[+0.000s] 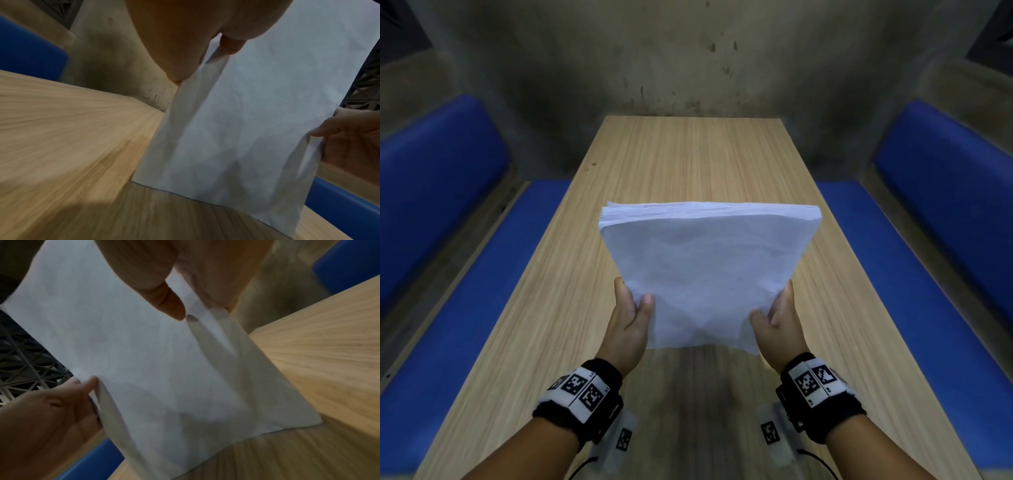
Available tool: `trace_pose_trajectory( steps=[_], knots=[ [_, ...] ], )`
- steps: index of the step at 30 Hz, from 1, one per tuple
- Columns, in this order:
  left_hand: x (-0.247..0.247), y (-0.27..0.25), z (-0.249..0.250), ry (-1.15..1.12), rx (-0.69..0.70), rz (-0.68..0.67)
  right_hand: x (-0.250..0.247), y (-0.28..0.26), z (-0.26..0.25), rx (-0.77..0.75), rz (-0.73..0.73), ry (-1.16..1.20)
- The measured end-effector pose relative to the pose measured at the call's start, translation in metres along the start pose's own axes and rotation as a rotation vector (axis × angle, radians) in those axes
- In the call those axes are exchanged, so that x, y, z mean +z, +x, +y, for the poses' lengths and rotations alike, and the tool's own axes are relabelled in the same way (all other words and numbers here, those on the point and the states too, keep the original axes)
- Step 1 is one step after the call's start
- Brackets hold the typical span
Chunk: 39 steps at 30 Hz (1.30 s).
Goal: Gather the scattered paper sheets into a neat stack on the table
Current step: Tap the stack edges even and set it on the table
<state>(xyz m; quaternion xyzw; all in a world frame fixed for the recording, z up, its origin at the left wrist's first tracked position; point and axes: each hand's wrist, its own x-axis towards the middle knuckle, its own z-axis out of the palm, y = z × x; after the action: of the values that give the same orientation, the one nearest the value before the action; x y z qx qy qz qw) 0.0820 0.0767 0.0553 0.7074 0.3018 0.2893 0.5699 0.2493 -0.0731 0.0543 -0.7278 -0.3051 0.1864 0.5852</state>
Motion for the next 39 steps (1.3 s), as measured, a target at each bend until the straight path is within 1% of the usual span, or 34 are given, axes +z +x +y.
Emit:
trace_pose_trajectory(
  steps=[5,6,9,11,13,17,19,20,22,26,32,34,36,37,39],
  knots=[
    [0.0,0.003,0.0,0.048,-0.048,-0.002,-0.002,0.005,0.007,0.004,0.065,-0.213],
    [0.0,0.004,0.002,0.061,-0.054,-0.004,-0.004,0.006,0.007,0.001,0.057,-0.213],
    [0.006,0.015,0.01,0.079,-0.058,0.007,-0.015,0.013,0.001,0.034,-0.026,-0.129],
    [0.018,0.025,0.014,0.091,-0.081,-0.014,-0.031,0.019,-0.003,0.098,-0.09,-0.128],
    [0.036,0.037,0.008,0.133,-0.161,-0.064,-0.048,0.027,-0.004,0.202,-0.136,-0.247],
    [0.083,0.059,-0.021,0.22,-0.416,-0.126,-0.079,0.05,0.012,0.441,-0.174,-0.517],
    [0.105,0.067,-0.033,0.259,-0.525,-0.143,-0.087,0.058,0.027,0.536,-0.212,-0.6],
    [0.114,0.069,-0.037,0.283,-0.555,-0.15,-0.09,0.062,0.035,0.568,-0.226,-0.614],
    [0.128,0.075,-0.045,0.369,-0.572,-0.179,-0.093,0.068,0.048,0.592,-0.249,-0.657],
    [0.142,0.083,-0.057,0.541,-0.577,-0.185,-0.094,0.076,0.072,0.613,-0.302,-0.714],
    [0.146,0.083,-0.065,0.673,-0.44,-0.135,-0.091,0.082,0.084,0.637,-0.243,-0.724],
    [0.145,0.08,-0.066,0.695,-0.408,-0.121,-0.09,0.08,0.089,0.597,-0.212,-0.7],
    [0.142,0.077,-0.067,0.752,-0.332,-0.108,-0.089,0.073,0.094,0.52,-0.169,-0.675],
    [0.14,0.076,-0.067,0.83,-0.277,-0.127,-0.089,0.071,0.096,0.472,-0.168,-0.718],
    [0.137,0.074,-0.066,0.99,-0.15,-0.214,-0.09,0.07,0.101,0.384,-0.215,-0.924]
  ],
)
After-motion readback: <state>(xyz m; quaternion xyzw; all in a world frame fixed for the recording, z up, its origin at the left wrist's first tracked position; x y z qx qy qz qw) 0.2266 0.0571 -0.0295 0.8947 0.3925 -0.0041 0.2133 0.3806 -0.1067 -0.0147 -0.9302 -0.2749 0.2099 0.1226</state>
